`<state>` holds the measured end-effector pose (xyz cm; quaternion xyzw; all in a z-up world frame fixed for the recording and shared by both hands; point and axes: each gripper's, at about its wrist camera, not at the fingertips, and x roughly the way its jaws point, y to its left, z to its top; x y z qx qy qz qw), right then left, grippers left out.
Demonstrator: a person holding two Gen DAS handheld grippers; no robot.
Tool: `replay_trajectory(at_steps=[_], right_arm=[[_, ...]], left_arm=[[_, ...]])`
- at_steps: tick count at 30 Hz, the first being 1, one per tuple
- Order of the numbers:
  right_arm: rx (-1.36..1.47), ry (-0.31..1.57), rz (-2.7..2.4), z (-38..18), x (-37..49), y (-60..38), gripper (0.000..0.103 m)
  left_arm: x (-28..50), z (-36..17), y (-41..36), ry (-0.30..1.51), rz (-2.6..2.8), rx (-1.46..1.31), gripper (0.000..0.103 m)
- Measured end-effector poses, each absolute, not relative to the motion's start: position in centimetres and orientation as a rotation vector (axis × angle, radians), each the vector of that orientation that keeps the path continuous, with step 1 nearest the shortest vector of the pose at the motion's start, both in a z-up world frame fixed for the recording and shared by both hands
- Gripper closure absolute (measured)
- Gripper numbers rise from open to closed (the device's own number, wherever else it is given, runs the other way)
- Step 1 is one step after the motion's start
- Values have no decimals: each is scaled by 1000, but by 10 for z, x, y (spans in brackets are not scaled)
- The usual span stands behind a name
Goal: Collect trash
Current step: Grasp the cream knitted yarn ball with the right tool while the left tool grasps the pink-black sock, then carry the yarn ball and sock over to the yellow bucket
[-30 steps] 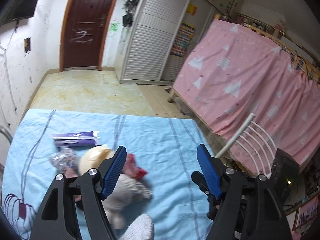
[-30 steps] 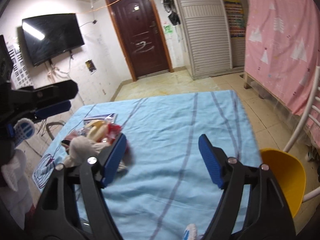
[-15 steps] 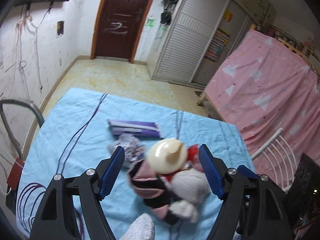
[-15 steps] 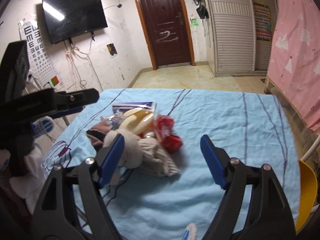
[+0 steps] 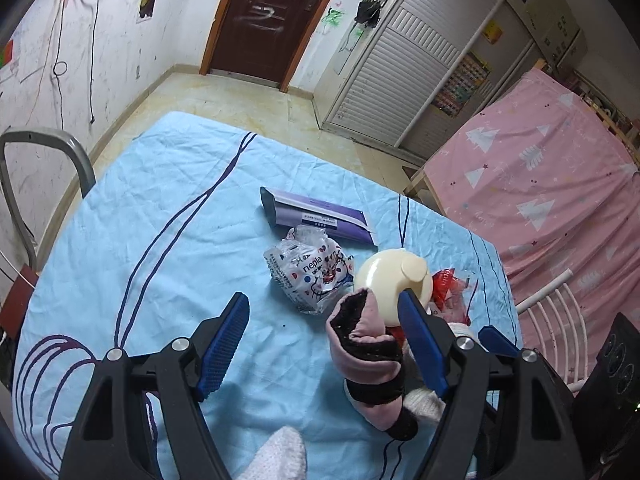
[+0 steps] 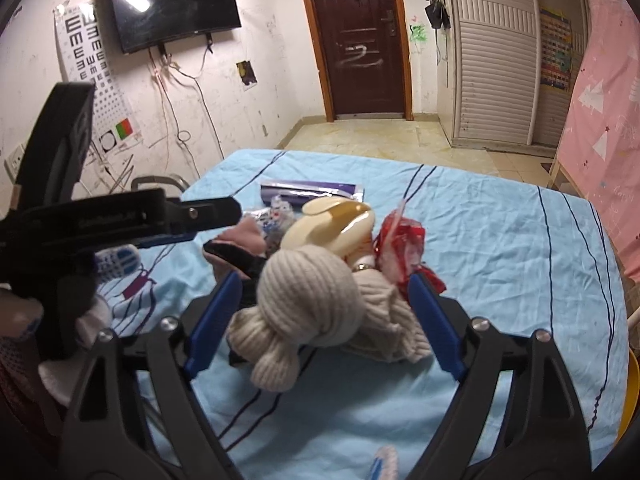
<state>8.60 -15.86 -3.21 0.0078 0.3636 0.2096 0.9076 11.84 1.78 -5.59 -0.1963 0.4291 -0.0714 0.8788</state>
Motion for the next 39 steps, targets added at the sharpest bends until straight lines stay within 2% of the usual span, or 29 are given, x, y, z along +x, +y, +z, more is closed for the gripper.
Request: replay_trajectory(at_steps=[2,3,4,10,23,24,28,29,33,39], right_arm=[[-2,760,427,-35,87,-154,24],[-11,765,428,-37,88,-152,28],[-20,769,429,-39,87,-150,37],[2,734,439,-38,81,-154,54],[176,688,454,-20,73,-203,54],[184,686,458,-19,72,-205,54],[204,674,464,-16,69,-211,54],[205,671,462,-16,68,-213,54],[204,665,455,-16,66,-216,54],[223,635,454,-10,61,-228,54]], left_arm=[[120,-58,18,900,-153,-413,36],[120,-60,17,904,-156,-415,36],[121,-61,17,910,-158,-419,35],[124,-67,12,933,-170,-432,31],[124,-73,-24,950,-187,-335,32],[124,-74,-26,950,-183,-326,35],[126,-79,-35,964,-165,-278,69],[126,-80,-35,966,-170,-274,73],[122,-76,-40,950,-160,-253,77],[113,-62,-40,911,-152,-242,77]])
